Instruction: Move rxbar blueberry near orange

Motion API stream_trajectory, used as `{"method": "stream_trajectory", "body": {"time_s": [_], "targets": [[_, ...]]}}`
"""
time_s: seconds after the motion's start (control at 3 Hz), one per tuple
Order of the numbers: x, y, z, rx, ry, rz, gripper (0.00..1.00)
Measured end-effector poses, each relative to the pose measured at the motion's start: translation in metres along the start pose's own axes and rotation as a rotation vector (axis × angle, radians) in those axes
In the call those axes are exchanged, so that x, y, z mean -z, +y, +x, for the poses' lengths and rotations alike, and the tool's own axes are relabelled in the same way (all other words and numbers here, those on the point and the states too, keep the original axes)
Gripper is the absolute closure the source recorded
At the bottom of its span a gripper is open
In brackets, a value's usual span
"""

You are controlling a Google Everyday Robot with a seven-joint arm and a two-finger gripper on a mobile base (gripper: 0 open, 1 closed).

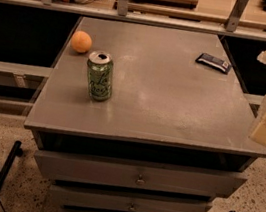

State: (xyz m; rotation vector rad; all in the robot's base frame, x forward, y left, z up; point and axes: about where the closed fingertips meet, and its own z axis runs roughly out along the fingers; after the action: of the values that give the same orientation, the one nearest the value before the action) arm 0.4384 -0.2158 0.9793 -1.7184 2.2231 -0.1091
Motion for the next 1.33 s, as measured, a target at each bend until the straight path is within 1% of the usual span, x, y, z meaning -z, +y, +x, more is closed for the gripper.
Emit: {"method": "stream_trajectory", "body": {"time_s": [0.33, 0.67, 1.0, 1.33], "targets": [[0.0, 0.0, 0.0, 0.0, 0.0, 0.0, 0.0], [-0.004, -0.016, 0.0, 0.016, 0.013, 0.016, 0.0], [-0.023, -0.061, -0.002, 0.04, 0.022, 0.02, 0.0], [-0.049, -0.134, -0.013, 0.024, 0.007, 0.072, 0.0]]}}
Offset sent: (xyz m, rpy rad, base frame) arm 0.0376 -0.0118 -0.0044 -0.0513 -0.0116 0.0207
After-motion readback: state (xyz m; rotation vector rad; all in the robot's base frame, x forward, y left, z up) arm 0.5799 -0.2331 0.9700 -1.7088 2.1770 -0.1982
